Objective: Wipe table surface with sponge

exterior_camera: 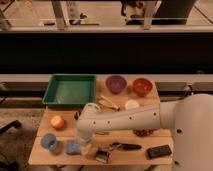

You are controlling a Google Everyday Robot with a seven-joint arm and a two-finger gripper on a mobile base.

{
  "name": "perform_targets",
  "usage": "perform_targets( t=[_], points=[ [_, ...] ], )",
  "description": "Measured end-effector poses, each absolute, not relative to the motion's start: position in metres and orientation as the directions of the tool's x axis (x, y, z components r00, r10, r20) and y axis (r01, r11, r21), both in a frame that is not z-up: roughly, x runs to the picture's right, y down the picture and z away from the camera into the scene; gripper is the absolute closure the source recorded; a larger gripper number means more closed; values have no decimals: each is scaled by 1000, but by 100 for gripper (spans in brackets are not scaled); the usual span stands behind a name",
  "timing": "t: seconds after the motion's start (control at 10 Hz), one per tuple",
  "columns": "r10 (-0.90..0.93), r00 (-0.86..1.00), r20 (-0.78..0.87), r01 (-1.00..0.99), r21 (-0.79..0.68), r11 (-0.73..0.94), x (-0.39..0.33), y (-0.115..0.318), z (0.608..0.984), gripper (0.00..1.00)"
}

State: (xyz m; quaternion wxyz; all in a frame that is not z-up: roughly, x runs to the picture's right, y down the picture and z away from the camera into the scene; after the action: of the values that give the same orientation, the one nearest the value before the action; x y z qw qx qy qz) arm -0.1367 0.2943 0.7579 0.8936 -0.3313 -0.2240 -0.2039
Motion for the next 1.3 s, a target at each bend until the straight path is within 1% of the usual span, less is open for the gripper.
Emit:
perform_targets(
  t=[0.3,0.6,0.7,0.8,0.9,1.0,1.3],
  points=[
    [-239,802,547,547,-515,659,-147,312,761,38],
    [-248,798,549,560,-524,642,-151,318,762,38],
    [-253,796,550,563,-520,642,-150,316,761,44],
    [-251,798,548,562,-523,641,-149,316,761,54],
    [-254,801,542,558,-522,645,-148,314,761,62],
    [-262,805,532,554,-516,654,-147,310,762,65],
    [-262,821,507,533,-518,669,-147,303,760,66]
  ],
)
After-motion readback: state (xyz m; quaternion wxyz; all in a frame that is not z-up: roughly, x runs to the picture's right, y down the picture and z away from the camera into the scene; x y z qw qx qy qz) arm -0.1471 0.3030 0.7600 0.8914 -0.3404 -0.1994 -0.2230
